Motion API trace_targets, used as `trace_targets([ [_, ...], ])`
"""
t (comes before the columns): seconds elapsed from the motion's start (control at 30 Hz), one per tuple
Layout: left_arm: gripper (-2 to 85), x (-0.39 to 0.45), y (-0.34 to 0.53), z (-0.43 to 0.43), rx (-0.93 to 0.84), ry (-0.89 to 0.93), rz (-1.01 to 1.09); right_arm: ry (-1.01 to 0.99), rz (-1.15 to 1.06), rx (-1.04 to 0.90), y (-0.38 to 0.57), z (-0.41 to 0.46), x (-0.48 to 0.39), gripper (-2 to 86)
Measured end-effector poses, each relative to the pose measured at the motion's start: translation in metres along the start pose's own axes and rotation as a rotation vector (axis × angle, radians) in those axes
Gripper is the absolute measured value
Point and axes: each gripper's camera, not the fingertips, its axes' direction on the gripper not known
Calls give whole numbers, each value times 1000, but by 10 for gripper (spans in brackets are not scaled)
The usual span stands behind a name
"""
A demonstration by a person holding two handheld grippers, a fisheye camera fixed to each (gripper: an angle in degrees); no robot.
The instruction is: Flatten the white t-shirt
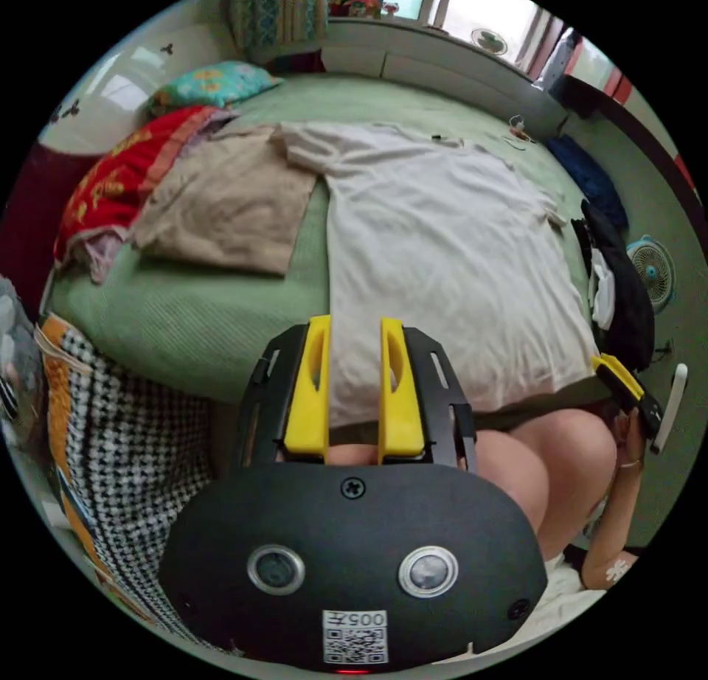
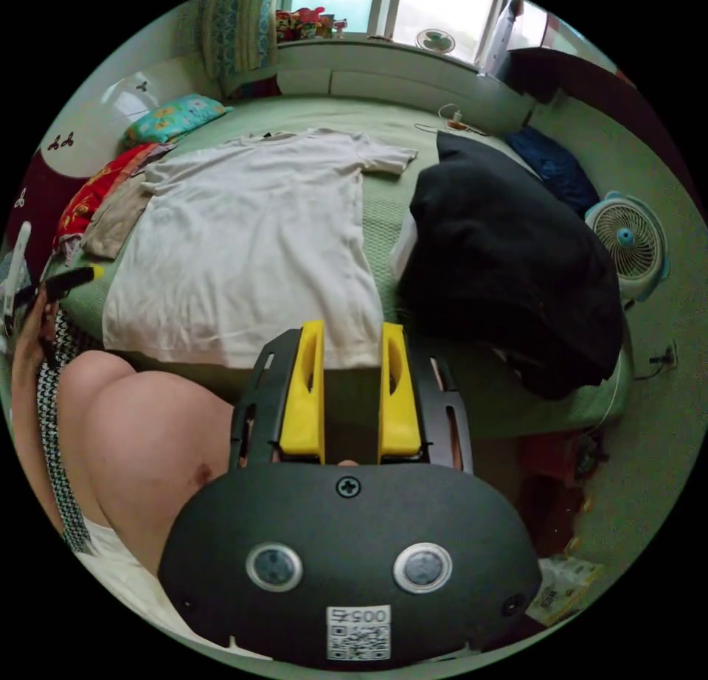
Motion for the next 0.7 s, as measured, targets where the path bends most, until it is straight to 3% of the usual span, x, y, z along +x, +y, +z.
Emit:
trace_targets([
  [0.13, 137, -1, 37, 18, -30, 73, -43, -21, 44, -16, 16, 1, 9, 100],
  [0.23, 135, 12, 47, 18, -9, -2, -10, -18, 48, -21, 23, 3, 10, 86],
  [0.37, 67, 32, 52, 7, -59, -46, 46, -14, 9, -5, 34, -7, 3, 0],
  [0.47, 52, 43, 61, -11, -39, -64, 82, -11, -11, -6, 44, -16, -1, -10],
  [0.7, 49, 41, 93, -50, 37, -4, 51, -187, 62, 48, 81, -49, 11, -11],
])
